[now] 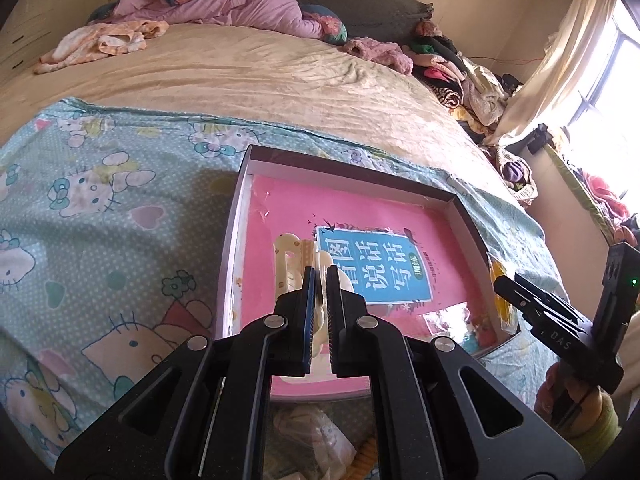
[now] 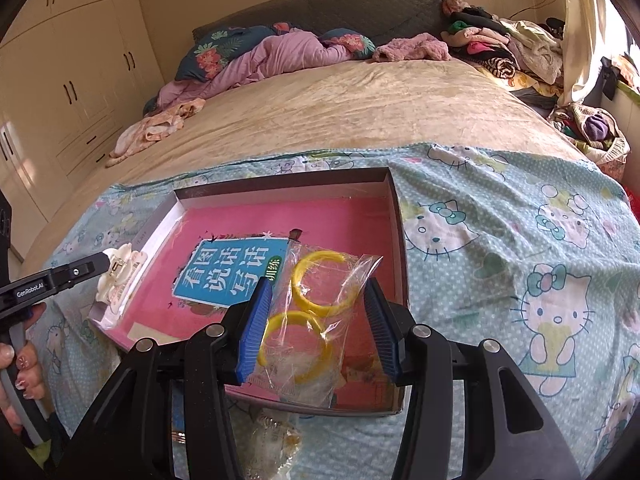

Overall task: Organize jewelry
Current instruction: 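Carry claw clip into pink tray with left tool while right tool drops bangle bag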

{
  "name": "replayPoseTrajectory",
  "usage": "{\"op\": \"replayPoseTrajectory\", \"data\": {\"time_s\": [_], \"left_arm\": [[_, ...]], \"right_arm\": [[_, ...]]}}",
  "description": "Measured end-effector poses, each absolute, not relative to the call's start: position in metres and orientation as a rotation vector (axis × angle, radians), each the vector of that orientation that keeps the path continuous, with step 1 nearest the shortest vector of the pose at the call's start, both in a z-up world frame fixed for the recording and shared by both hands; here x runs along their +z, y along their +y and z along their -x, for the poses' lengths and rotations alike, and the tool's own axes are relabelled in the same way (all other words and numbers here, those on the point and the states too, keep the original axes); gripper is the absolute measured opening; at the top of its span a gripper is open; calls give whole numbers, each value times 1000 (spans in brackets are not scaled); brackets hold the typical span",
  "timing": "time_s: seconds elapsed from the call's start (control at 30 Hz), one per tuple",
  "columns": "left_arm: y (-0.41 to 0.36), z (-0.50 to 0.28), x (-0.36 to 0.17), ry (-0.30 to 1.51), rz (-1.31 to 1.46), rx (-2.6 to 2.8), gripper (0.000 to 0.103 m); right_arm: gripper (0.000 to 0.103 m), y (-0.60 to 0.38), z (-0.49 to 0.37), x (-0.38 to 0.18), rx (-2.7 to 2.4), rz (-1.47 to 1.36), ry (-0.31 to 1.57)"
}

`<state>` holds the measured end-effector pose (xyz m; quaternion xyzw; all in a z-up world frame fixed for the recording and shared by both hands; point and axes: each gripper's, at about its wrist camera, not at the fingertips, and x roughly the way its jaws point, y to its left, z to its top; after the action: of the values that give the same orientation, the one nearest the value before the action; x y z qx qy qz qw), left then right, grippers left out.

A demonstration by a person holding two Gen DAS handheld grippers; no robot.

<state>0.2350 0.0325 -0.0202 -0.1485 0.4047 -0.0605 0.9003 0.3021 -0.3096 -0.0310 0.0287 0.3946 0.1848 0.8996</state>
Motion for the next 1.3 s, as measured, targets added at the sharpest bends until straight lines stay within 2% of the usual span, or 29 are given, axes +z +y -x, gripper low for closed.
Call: {"op": "replayPoseTrajectory", "data": {"time_s": [0.6, 0.73, 0.8, 1.0, 1.07, 1.1, 1.13, 1.23, 1.3], "left_arm": [[29, -248, -43, 878, 285, -108, 1], [27, -247, -43, 882, 284, -109, 1], [26, -246, -43, 883, 284, -111, 1], [22, -244, -42, 892, 276, -114, 1], [22, -242, -39, 886, 276, -118, 13], [21, -241, -37, 880, 275, -117, 26], [21, -239, -34, 872, 274, -117, 30], [21, -234, -27, 857, 268, -115, 30], [22, -229, -20, 841, 265, -114, 36]], "right_arm": [[49, -308, -315, -57, 367, -57, 880], [59, -309, -308, -53, 387, -74, 871], [71, -309, -302, -49, 373, -64, 855], [73, -322, -288, -39, 366, -95, 840], [75, -327, -285, -34, 361, -106, 833], [75, -330, -282, -31, 359, -110, 828], [75, -332, -280, -29, 358, -114, 822], [76, -336, -271, -21, 361, -122, 808], [76, -336, -265, -16, 365, -121, 798]]}}
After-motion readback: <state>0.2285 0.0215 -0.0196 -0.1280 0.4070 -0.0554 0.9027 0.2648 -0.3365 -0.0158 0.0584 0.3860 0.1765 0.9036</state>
